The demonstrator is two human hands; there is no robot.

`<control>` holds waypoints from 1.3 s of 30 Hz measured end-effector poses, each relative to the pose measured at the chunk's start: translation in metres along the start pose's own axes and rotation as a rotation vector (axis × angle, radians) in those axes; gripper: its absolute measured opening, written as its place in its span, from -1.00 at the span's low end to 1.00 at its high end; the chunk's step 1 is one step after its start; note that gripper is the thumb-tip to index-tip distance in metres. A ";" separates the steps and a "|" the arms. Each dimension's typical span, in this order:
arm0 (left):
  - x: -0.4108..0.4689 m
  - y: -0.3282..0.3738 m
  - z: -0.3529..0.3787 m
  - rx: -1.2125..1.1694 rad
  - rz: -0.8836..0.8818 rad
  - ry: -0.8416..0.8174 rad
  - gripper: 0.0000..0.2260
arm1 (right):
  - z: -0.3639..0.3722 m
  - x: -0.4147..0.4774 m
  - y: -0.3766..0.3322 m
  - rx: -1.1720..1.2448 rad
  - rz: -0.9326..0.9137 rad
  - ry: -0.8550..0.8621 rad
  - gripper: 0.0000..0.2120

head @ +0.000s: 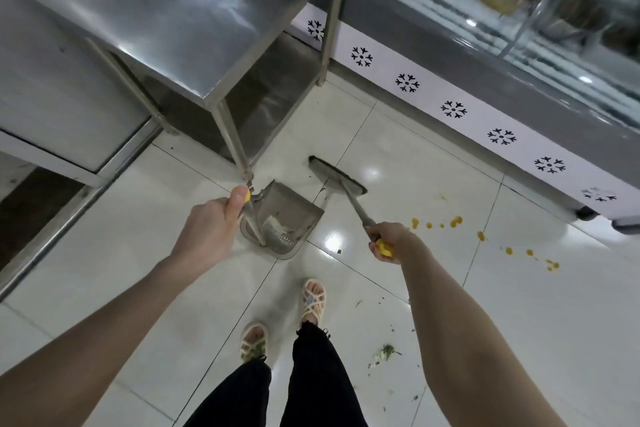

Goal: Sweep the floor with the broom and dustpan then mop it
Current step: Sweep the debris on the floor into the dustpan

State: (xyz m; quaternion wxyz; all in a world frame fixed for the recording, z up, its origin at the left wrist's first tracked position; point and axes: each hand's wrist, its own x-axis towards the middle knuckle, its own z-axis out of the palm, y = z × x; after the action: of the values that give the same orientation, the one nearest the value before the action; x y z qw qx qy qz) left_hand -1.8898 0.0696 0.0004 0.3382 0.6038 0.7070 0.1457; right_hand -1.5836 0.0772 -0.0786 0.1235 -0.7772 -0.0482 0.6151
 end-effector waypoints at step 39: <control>-0.092 -0.086 -0.024 0.017 -0.045 0.065 -0.33 | 0.067 -0.047 0.091 -0.154 -0.097 0.066 -0.85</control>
State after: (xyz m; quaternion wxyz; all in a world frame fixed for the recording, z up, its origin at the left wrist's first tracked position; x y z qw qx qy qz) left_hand -1.9664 -0.0326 -0.0074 0.3129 0.5853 0.7324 0.1517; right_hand -1.6665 -0.0119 -0.0715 0.0945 -0.8009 -0.1290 0.5770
